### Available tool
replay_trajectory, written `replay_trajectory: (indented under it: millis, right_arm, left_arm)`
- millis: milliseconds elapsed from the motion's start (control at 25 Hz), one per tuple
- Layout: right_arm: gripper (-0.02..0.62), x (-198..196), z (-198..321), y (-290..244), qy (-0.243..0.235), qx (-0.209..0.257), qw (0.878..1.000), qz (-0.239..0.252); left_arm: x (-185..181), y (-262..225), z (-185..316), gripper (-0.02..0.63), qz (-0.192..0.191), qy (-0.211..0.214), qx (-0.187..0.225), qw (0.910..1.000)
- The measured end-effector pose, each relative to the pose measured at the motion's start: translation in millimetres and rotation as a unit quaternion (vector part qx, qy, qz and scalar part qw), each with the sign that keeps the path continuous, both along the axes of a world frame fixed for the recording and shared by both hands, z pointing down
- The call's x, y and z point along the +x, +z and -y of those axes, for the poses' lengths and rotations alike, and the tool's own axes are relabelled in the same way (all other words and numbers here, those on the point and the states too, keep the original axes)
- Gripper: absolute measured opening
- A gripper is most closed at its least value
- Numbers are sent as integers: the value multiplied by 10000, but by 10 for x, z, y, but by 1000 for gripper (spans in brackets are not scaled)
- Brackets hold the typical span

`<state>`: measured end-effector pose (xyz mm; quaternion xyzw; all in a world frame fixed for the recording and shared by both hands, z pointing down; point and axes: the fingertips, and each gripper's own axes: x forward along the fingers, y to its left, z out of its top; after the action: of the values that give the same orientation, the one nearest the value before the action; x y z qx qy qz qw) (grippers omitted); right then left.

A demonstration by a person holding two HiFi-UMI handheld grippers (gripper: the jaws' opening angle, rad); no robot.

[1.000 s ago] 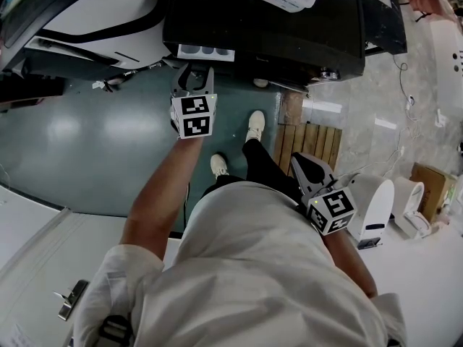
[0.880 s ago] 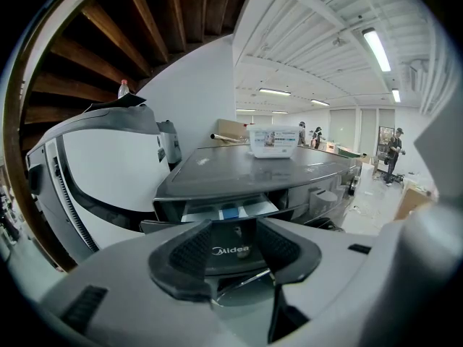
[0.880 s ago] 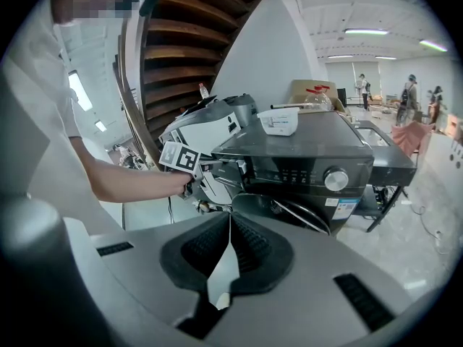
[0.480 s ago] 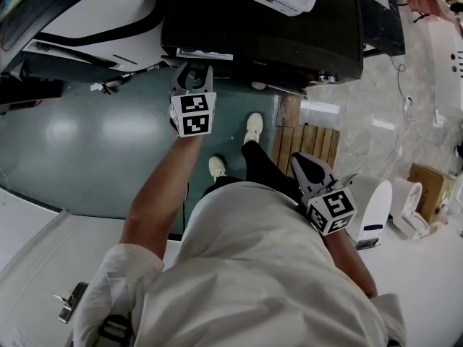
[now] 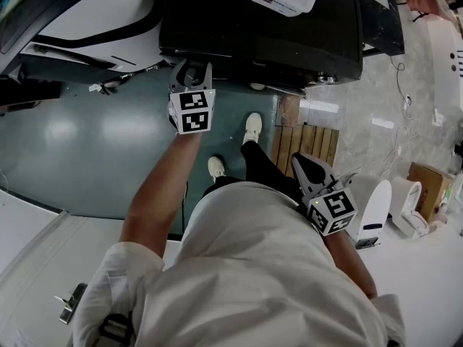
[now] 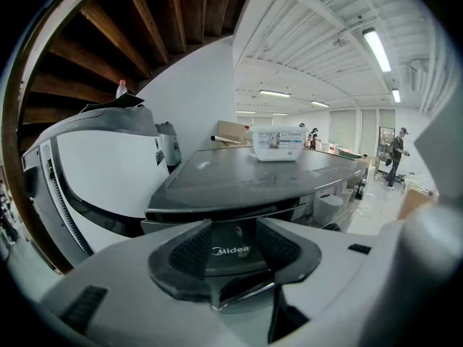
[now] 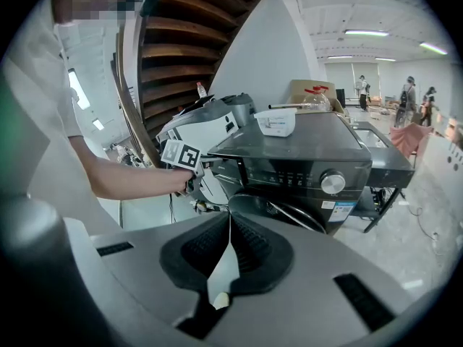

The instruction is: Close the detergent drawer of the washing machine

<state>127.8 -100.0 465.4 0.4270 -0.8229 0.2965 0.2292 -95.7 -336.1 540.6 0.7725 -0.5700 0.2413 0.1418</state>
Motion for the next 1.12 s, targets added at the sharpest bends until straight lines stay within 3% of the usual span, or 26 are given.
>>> replay_trajectory:
  millis: [1120]
  right_arm:
    - [9,63,134,31,-26,-101,9999,-85]
  left_arm:
    - [38,-4,136,186,-104,4,116,9999]
